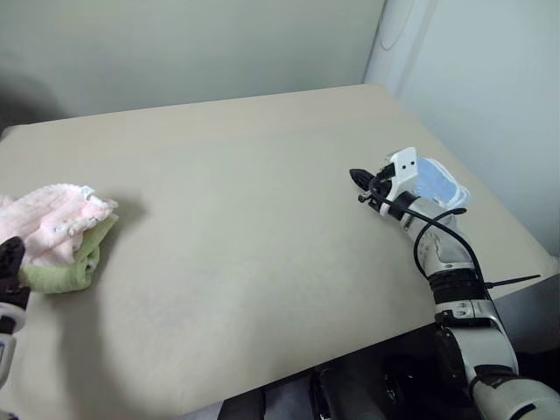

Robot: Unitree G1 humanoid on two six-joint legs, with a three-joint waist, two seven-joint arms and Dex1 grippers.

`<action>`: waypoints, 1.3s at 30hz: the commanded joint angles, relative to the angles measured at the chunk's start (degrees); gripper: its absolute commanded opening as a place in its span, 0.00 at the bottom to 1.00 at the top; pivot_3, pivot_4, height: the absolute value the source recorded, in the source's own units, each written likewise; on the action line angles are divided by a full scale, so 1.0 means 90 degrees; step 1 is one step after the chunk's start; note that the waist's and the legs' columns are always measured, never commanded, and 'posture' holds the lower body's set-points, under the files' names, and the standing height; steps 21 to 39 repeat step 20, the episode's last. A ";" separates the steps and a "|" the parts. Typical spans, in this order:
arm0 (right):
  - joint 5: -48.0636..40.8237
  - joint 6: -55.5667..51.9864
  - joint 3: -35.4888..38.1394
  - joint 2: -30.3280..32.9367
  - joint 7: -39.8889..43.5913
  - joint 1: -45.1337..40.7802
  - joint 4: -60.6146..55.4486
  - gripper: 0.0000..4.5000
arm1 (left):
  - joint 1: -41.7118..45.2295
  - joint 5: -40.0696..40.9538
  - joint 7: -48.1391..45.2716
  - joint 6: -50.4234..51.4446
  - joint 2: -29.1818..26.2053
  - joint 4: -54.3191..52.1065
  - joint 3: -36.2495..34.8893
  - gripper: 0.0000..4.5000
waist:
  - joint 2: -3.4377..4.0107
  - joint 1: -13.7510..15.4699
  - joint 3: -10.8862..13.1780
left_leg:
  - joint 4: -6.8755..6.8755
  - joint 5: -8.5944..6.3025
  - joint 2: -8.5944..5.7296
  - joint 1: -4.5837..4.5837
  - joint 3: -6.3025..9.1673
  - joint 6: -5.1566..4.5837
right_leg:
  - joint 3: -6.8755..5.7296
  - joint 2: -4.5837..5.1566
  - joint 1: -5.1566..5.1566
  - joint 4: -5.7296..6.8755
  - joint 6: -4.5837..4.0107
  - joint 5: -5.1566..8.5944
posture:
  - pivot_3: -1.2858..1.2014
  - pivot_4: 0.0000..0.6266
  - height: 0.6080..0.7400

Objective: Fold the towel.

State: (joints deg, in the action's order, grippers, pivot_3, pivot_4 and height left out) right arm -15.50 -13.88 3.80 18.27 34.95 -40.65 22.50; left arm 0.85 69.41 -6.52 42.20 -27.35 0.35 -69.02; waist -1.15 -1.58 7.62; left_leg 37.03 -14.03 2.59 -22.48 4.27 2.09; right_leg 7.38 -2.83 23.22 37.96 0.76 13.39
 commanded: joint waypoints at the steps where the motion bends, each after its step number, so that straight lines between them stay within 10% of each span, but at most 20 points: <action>1: -0.0067 -0.0081 -0.0016 -0.0014 0.0078 0.0036 -0.0339 0.00 | -0.0452 0.0474 -0.0578 -0.0735 0.0109 -0.0519 -0.0706 1.00 | -0.0001 -0.0023 -0.0001 | 0.0000 -0.0001 0.0000 0.0000 -0.0001 0.0000 | 0.0001 0.0000 0.0000 0.0000 -0.0002 0.0002 | 0.52 0.24 1.00; 7: -0.0225 -0.0198 -0.0085 0.0021 0.0702 -0.0312 -0.0046 0.00 | -0.1164 0.0273 -0.1324 -0.1070 -0.0458 -0.2261 -0.0229 1.00 | -0.0014 0.0036 0.0001 | 0.0006 0.0001 0.0002 0.0001 0.0004 0.0002 | -0.0005 -0.0003 -0.0002 0.0005 -0.0056 0.0035 | 0.52 0.24 1.00; 20: -0.0072 -0.0005 -0.0164 0.0075 0.0938 0.0032 -0.0397 0.00 | -0.0721 -0.2857 -0.2349 -0.1194 -0.1794 -0.3003 0.4801 1.00 | 0.0011 0.0025 0.0003 | -0.0010 -0.0013 -0.0008 0.0043 -0.0003 -0.0014 | 0.0015 0.0001 -0.0024 0.0005 -0.0009 0.0002 | 0.52 0.24 1.00; 39: -0.0072 -0.0005 -0.0164 0.0075 0.0938 0.0032 -0.0397 0.00 | -0.0721 -0.2857 -0.2349 -0.1194 -0.1794 -0.3003 0.4801 1.00 | 0.0011 0.0025 0.0003 | -0.0010 -0.0013 -0.0008 0.0043 -0.0003 -0.0014 | 0.0015 0.0001 -0.0024 0.0005 -0.0009 0.0002 | 0.52 0.24 1.00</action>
